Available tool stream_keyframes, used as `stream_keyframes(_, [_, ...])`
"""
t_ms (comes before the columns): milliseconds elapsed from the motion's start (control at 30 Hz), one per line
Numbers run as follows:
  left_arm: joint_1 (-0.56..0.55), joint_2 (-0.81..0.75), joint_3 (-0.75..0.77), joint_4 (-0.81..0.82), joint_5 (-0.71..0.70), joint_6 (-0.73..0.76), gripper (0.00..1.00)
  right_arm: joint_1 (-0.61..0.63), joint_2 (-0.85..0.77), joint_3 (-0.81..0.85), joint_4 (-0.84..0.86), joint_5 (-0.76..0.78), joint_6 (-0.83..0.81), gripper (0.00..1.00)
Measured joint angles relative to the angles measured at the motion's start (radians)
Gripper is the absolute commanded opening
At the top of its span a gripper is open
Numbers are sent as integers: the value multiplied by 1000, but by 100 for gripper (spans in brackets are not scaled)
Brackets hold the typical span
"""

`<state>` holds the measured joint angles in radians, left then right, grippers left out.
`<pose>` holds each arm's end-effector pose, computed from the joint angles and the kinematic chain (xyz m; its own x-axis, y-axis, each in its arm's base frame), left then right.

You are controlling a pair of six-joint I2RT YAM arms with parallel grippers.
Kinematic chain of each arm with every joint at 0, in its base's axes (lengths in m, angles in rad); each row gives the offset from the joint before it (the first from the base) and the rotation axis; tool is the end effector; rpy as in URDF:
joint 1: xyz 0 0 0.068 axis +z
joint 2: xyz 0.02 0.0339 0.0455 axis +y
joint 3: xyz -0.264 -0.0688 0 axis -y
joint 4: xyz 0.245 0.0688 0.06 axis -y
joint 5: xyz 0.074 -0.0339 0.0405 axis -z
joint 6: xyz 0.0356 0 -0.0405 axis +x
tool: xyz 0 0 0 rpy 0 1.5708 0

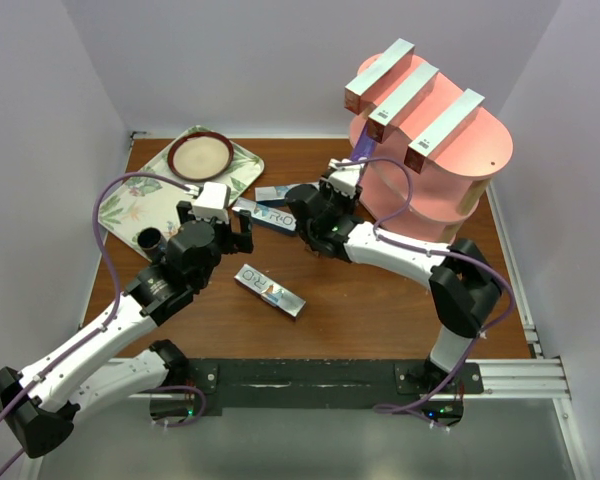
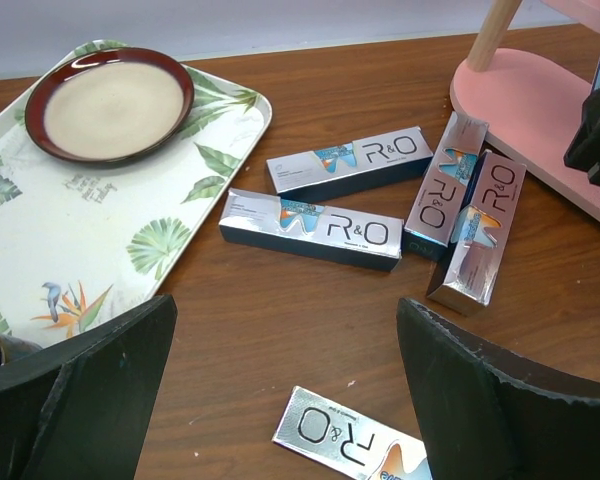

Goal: Place and organize the toothpastes onto the shelf

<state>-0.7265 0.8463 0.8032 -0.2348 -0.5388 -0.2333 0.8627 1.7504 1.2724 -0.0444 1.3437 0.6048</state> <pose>0.1564 -0.1145 0.3319 -0.2461 -0.0468 -0.9681 0.1485 0.9852 -0.0854 0.2757 0.2687 0.2729 -0.0519 0.1362 -0.9893 0.4956 0.8636 0.0928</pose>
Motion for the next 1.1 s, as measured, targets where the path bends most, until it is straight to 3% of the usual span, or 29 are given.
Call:
stream_keyframes(533, [0,-6,0,0,11,0,97,-27,13,66,-132,-1,14,41])
stream_keyframes(867, [0,-6,-9,1,14,0,97,-26,-249,-85,-241,-75,-33,42])
stream_keyframes(1100, [0,-6,-11,0,15,0,97,-29,-331,-125,-256,-120,-68,44])
